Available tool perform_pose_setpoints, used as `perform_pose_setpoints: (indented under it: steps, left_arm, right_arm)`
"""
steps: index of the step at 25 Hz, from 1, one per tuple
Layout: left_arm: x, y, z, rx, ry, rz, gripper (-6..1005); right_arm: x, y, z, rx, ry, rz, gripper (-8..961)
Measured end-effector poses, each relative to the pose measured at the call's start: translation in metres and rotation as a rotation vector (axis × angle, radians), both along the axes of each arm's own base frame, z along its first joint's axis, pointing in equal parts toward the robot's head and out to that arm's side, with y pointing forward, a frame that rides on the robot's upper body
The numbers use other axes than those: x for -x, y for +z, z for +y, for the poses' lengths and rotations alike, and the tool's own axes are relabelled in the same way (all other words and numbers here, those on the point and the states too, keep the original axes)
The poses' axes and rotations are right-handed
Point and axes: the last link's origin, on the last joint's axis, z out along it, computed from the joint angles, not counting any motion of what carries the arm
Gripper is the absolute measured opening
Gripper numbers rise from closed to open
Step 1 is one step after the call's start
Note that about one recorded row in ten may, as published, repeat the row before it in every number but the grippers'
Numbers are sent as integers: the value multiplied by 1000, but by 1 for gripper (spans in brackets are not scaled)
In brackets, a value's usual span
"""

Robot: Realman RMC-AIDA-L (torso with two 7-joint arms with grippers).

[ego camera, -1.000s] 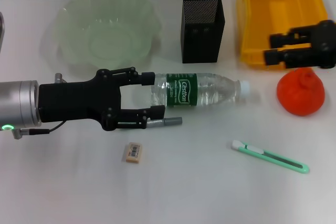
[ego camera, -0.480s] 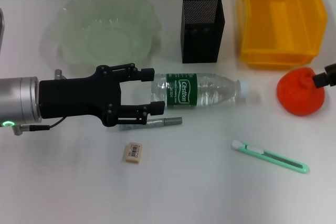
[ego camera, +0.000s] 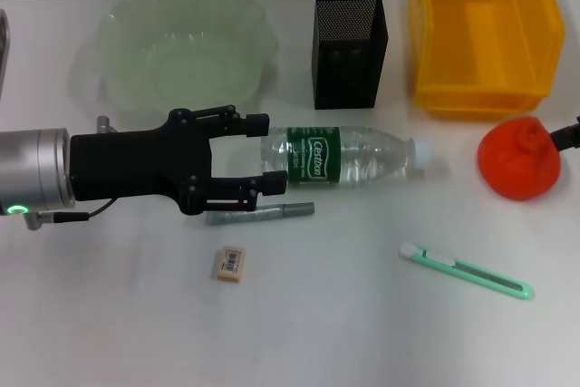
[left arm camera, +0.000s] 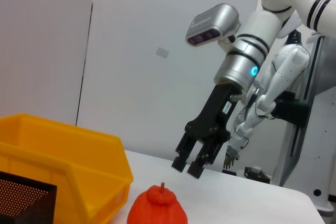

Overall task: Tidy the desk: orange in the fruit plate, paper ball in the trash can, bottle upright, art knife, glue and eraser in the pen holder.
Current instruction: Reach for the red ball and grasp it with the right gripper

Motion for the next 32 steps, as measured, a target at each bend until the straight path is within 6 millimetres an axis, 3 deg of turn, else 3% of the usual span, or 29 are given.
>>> perform_pose_setpoints:
  steps: [3,5,12,30,32]
  left_arm:
    - [0,0,0,0,0,-1,800]
    - [-1,-1,0,2,0,-2,799]
    - [-2,-1,0,2,0,-3,799]
    - [-2,-2,0,4,6,-8,798]
    - [-2,-2,0,3,6,-7,798]
  right_arm:
    - [-2,-8,3,0,13,1,573]
    - [-3,-25,8,11,30,12,563]
    - [-5,-46,15,-2,55,-33,526]
    - [-14,-63,17,14,34,-107,432]
    - [-14,-63,17,14,32,-107,348]
